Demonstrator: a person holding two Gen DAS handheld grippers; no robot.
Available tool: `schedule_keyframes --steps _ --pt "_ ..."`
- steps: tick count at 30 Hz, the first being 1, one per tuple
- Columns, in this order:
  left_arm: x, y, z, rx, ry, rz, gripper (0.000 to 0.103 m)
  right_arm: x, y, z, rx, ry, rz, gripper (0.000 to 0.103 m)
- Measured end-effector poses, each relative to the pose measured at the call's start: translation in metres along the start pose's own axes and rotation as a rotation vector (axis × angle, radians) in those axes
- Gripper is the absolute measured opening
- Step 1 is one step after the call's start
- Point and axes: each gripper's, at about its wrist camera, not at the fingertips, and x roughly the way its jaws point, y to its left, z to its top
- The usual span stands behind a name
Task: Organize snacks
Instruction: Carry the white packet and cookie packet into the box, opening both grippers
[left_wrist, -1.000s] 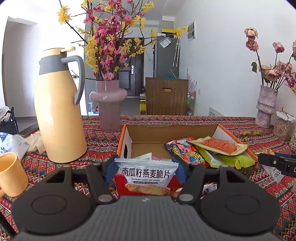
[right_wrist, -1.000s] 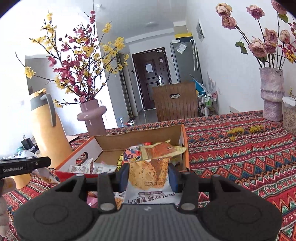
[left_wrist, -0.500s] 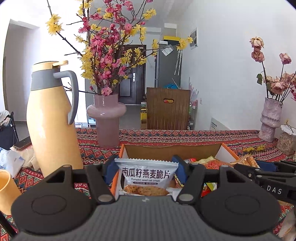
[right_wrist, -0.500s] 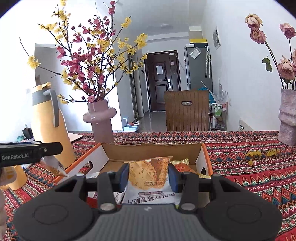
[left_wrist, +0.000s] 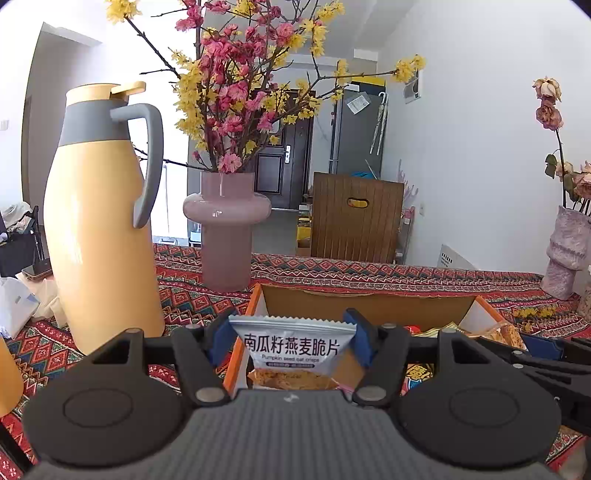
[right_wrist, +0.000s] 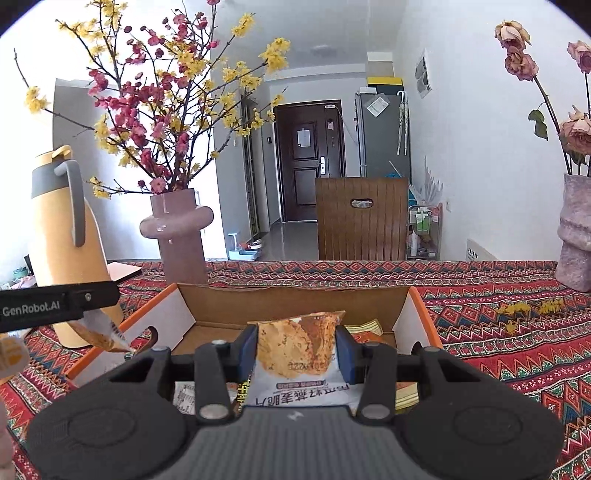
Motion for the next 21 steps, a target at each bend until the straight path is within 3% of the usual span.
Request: schedule_keyframes --steps 5,7,8,10,12,15,21 --pt "0.008 0.005 -0.008 -0.005 0.014 -0.01 0.065 0.005 -0.002 -0.004 0.004 0.018 0.01 0.044" --pt "0.007 0.008 -0.01 -0.016 0.012 -0.015 0.074 0.006 -0.004 -0.005 0.011 0.028 0.013 0.046" --pt "0.006 0.01 -0.01 -0.023 0.006 -0.014 0.083 0.005 -0.004 -0.006 0.013 0.032 0.016 0.05" --pt "0.002 0.013 -0.01 -0.038 -0.011 -0.012 0.091 0.001 -0.005 -0.007 0.021 0.026 0.013 0.067" --pt "-0.003 0.016 -0.009 -0.057 -0.028 -0.011 0.1 -0.004 -0.006 -0.007 0.026 0.004 -0.001 0.093" --pt "-0.009 0.018 -0.009 -0.071 -0.045 -0.01 0.103 -0.009 -0.009 -0.005 0.042 -0.013 -0.007 0.103" --pt "-0.011 0.017 -0.008 -0.071 -0.04 -0.019 0.103 -0.009 -0.012 -0.007 0.055 -0.012 -0.014 0.103"
